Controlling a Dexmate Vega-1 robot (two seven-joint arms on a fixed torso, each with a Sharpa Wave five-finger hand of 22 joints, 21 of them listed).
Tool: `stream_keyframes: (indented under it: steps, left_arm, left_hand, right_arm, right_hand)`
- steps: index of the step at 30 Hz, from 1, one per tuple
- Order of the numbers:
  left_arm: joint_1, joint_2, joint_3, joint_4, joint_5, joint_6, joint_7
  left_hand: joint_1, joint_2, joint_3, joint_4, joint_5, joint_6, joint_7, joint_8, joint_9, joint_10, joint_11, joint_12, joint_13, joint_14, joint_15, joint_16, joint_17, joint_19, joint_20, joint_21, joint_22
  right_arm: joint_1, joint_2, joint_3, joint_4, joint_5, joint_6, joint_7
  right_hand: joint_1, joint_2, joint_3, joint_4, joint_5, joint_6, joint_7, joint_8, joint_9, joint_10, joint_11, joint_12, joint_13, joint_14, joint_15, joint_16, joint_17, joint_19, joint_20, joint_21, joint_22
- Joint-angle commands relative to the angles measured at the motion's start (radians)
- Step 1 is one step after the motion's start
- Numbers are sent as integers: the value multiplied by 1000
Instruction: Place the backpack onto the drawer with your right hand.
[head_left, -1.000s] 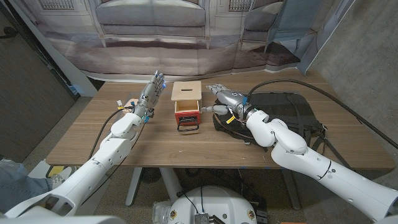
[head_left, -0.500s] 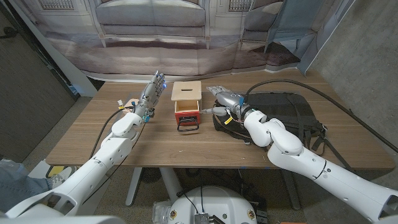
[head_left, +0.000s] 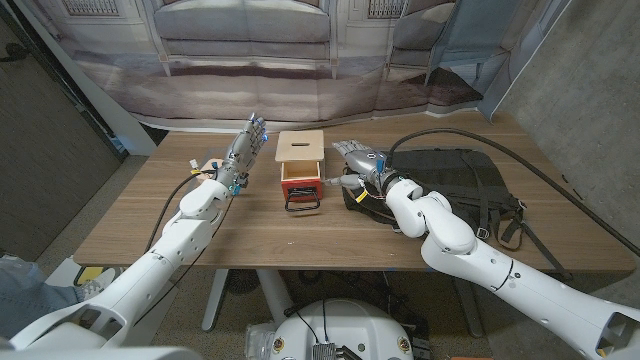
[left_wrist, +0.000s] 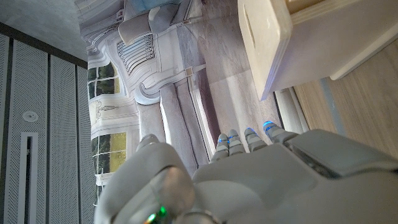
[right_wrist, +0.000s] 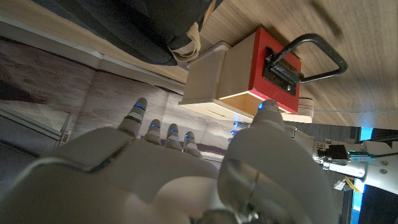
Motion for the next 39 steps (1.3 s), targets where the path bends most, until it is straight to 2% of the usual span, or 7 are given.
stream_keyframes:
  steps: [1,21,39]
  left_arm:
    - [-9,3,2,6,-2,7,-7]
    - [-8,2,2,7,-1,8,-2]
    - [-7,1,7,3,4,16,6]
  left_hand:
    - [4,11,-4,3,-3,1,-4,-1,3,-2,0,3,3,0,7,0,4,-11,-5,-1,3]
    - [5,13,-8,2,-3,3,-2,-1,3,-2,-1,2,3,0,8,0,5,-15,-1,-1,3]
    - [6,15,-11,2,-3,4,-4,-1,3,0,-1,3,3,-1,8,-1,5,-18,1,-2,3]
  right_arm:
    - [8,20,-20,17,-61,-19,33]
    - [22,27,-34,71,-120,-8,59]
    - [24,22,-35,109,-150,4,57]
  right_hand:
    - [0,-11,-9,-1,7,-12,1,0,6,-3,8,1,2,-3,10,3,5,-4,7,-2,5]
    - [7,-12,-10,-4,16,-19,1,6,7,0,6,6,2,9,11,8,4,-6,7,-2,6]
    - [26,-6,-5,-9,27,-14,-7,12,7,13,-17,13,2,25,-4,12,4,2,7,1,6]
